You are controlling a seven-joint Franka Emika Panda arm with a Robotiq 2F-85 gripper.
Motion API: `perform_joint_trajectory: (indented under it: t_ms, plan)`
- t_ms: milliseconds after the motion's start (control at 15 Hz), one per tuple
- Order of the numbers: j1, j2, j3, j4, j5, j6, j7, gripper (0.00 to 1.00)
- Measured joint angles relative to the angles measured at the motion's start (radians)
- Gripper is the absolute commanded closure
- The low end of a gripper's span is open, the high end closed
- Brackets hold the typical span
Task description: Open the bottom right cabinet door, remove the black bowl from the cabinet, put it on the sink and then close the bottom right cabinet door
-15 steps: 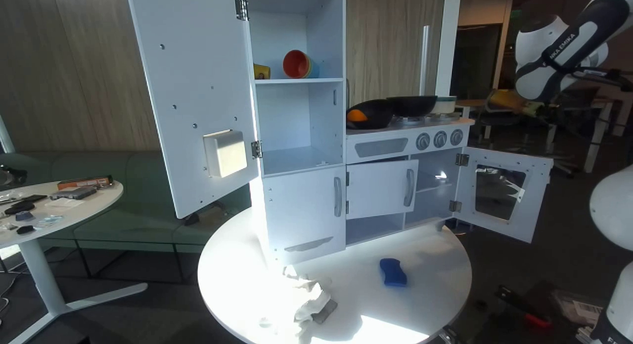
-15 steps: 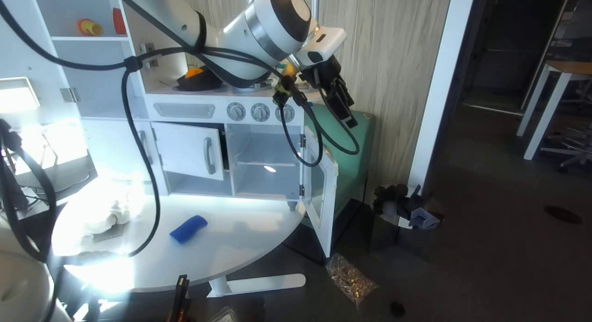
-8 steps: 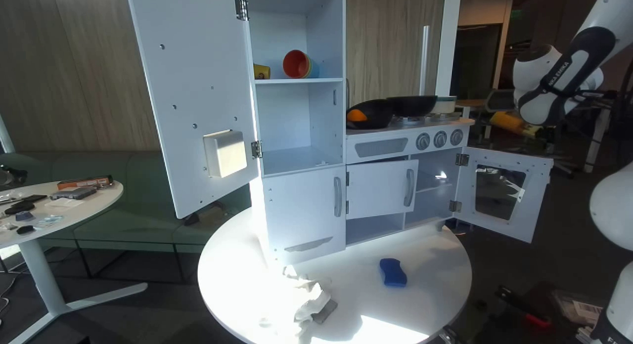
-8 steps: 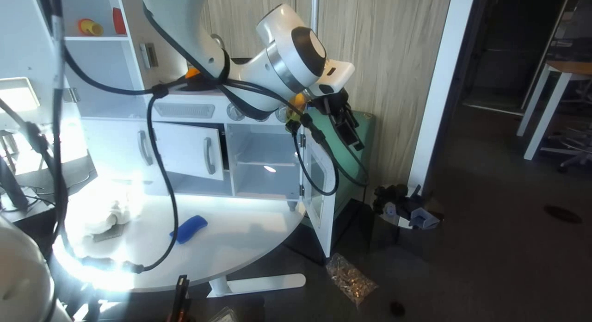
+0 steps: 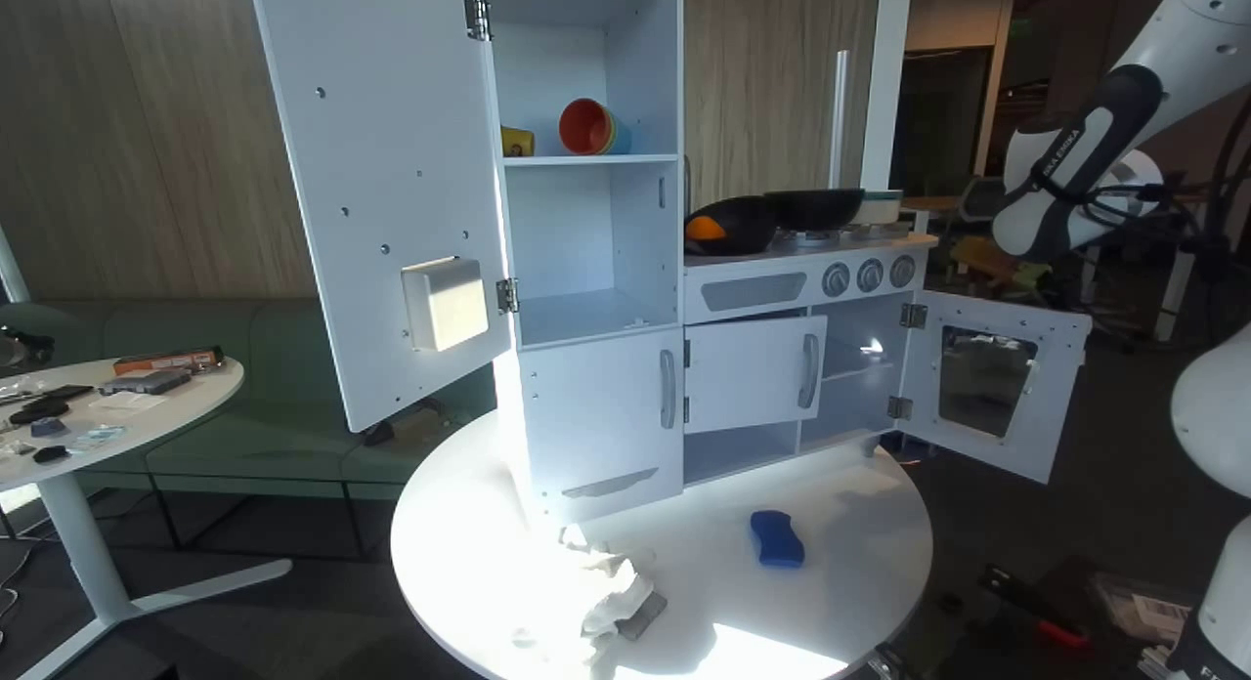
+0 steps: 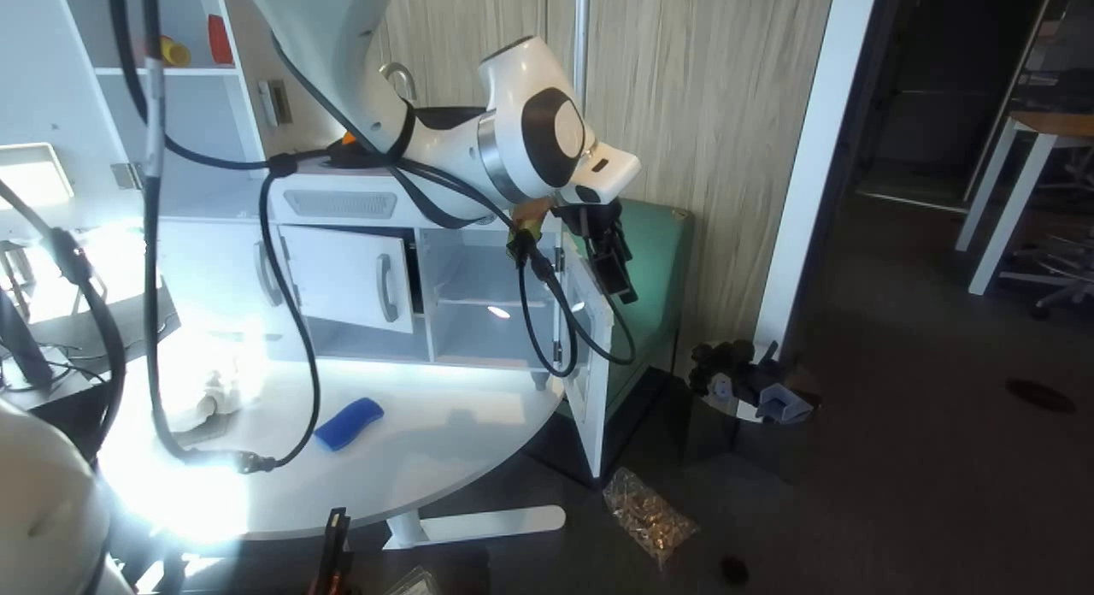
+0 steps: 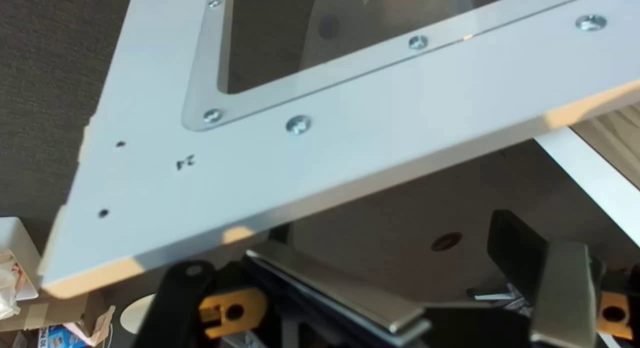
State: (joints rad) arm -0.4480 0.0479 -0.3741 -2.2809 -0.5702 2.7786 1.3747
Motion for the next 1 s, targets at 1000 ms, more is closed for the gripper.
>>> perform_joint_trajectory:
  t_ms: [1000]
  plan:
    - [0.069, -0.174, 0.02, -0.062, 0.602, -0.228, -0.513, 0.0]
